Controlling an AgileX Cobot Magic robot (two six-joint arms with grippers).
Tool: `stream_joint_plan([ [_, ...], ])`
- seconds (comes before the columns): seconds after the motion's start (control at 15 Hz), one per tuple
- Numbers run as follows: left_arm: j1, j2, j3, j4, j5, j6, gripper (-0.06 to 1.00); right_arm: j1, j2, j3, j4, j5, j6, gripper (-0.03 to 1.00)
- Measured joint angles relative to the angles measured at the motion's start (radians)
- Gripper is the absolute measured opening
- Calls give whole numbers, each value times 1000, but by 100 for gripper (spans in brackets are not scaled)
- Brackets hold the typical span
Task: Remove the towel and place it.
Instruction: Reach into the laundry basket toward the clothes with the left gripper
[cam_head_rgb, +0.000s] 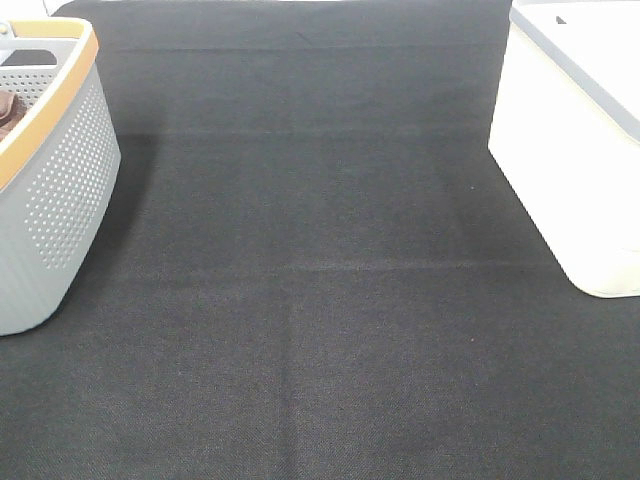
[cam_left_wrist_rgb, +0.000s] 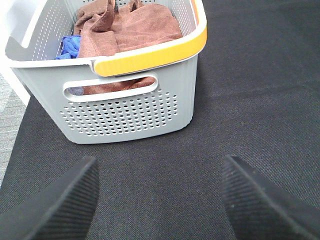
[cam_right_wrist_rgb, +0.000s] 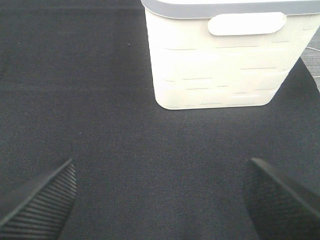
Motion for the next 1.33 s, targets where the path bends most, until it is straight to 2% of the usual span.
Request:
stream_joint_plan([
  [1.33, 0, 0, 0, -1, 0, 0, 66, 0, 0, 0, 0, 0, 0, 85],
])
